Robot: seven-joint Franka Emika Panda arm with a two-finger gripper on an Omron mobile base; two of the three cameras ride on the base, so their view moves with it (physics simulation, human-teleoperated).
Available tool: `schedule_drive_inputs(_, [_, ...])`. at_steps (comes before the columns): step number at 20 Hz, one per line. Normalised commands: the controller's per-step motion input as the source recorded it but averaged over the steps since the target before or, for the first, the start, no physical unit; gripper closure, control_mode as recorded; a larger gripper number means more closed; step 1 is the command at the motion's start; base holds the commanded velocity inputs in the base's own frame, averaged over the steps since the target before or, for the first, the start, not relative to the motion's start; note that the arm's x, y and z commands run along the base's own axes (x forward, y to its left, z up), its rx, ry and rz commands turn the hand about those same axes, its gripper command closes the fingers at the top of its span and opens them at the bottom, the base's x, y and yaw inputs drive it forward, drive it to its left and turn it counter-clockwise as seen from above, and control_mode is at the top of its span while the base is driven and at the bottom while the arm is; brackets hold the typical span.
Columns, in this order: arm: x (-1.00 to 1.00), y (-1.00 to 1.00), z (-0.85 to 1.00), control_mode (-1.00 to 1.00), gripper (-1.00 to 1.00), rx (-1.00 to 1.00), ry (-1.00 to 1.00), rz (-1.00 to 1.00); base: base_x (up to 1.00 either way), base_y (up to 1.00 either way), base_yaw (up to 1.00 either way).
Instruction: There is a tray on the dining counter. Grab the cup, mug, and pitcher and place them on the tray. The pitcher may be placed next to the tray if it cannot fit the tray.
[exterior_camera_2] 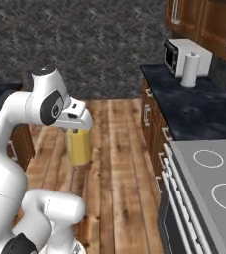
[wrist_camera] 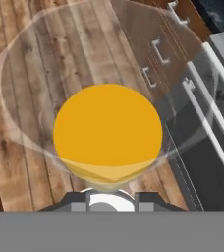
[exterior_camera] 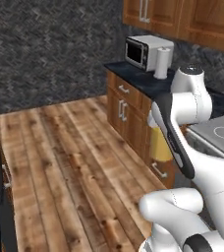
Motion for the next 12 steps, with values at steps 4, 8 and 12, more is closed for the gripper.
schedule_drive_inputs(4, [0.0, 0.0, 0.0, 1.0, 1.0, 0.0, 0.0, 0.0, 0.3, 0.9, 0.0])
schedule_drive_inputs(8, [0.0, 0.0, 0.0, 1.0, 1.0, 0.0, 0.0, 0.0, 0.17, 0.7, 0.0])
schedule_drive_inputs(12, [0.0, 0.0, 0.0, 1.0, 1.0, 0.0, 0.0, 0.0, 0.73, 0.09, -0.05])
